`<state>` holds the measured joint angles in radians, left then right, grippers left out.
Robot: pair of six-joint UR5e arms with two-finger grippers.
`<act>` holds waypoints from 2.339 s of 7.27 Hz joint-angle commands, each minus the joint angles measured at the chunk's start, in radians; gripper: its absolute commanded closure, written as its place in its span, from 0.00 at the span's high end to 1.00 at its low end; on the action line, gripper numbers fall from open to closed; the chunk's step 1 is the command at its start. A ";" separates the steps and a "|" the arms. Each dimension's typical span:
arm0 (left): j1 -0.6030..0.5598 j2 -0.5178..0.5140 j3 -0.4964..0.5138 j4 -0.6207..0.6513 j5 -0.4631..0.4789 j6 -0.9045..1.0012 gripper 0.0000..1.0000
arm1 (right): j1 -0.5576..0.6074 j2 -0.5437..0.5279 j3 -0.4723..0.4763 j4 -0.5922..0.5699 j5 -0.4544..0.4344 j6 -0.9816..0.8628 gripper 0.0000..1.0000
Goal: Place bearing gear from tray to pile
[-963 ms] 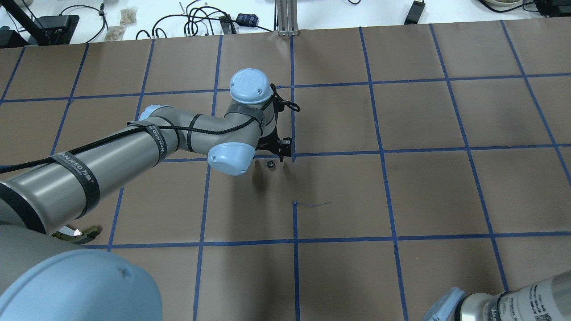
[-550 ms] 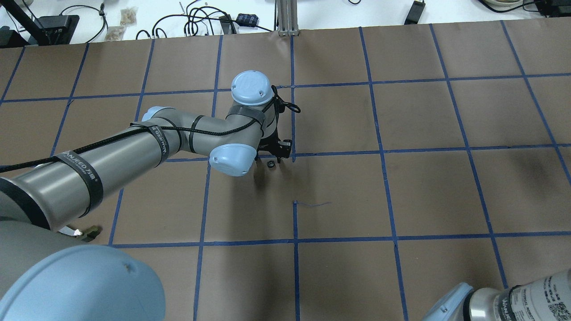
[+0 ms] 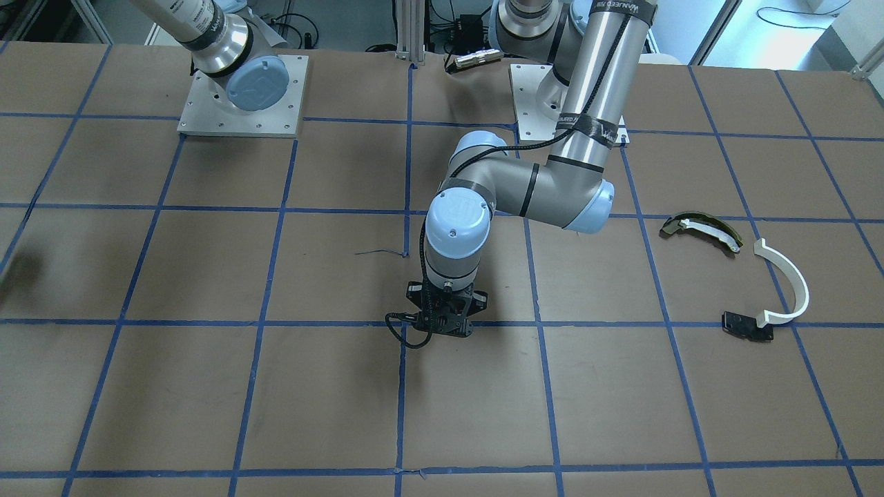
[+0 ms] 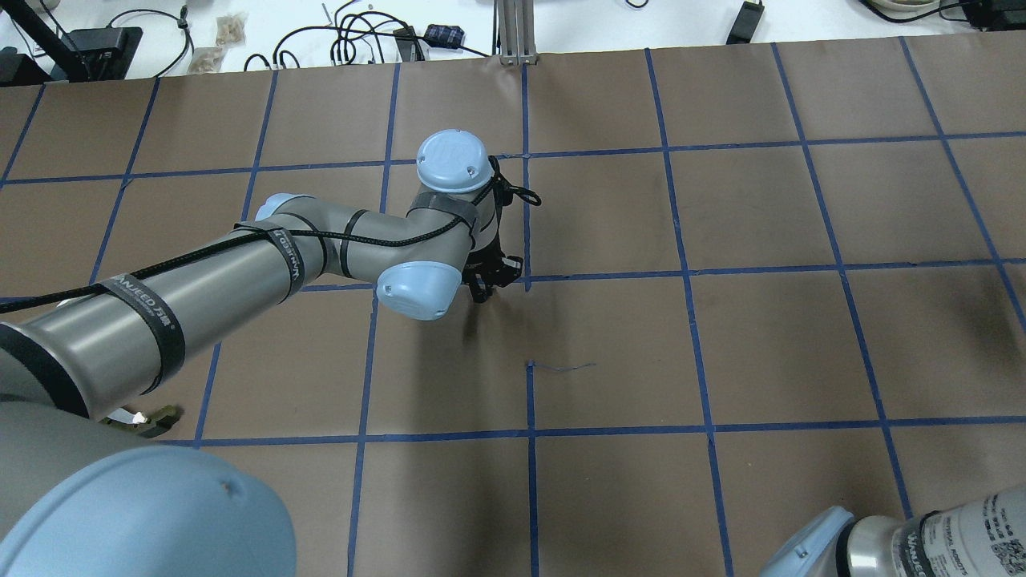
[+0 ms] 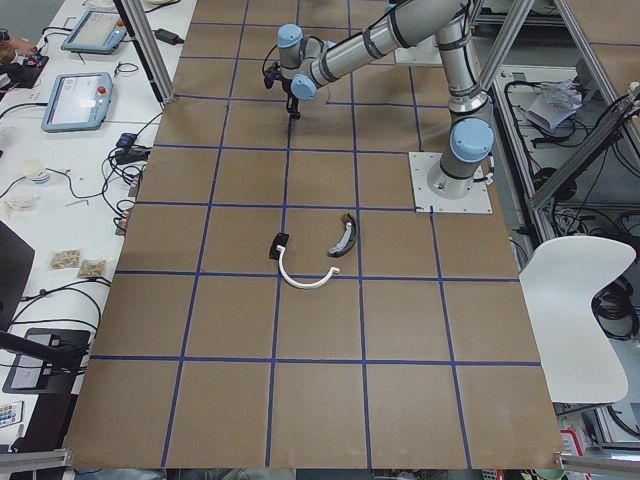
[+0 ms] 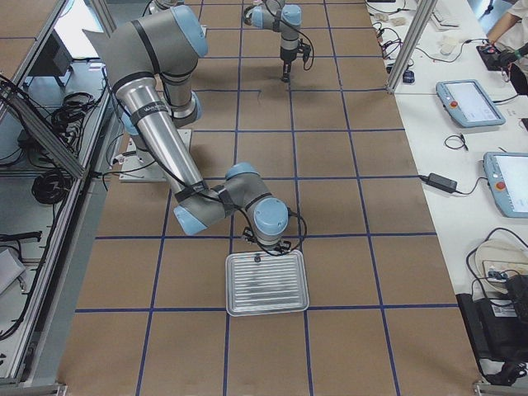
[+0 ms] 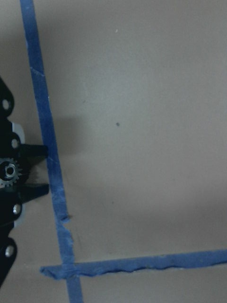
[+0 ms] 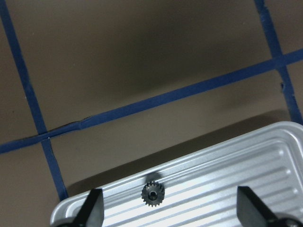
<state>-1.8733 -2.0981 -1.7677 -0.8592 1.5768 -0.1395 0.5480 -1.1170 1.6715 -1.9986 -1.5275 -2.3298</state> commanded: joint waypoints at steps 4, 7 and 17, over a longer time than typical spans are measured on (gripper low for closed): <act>0.139 0.088 0.160 -0.295 0.003 0.157 0.00 | -0.048 0.083 0.025 -0.069 0.004 -0.186 0.95; 0.438 0.145 0.169 -0.391 0.067 0.455 0.00 | -0.048 0.083 0.036 -0.074 0.003 -0.209 0.73; 1.002 0.164 -0.021 -0.301 0.038 0.949 0.00 | 0.094 -0.203 0.011 0.053 0.001 -0.052 0.00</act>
<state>-0.8973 -1.9155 -1.7635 -1.2101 1.6254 0.7998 0.5824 -1.2445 1.6852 -1.9875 -1.5280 -2.4609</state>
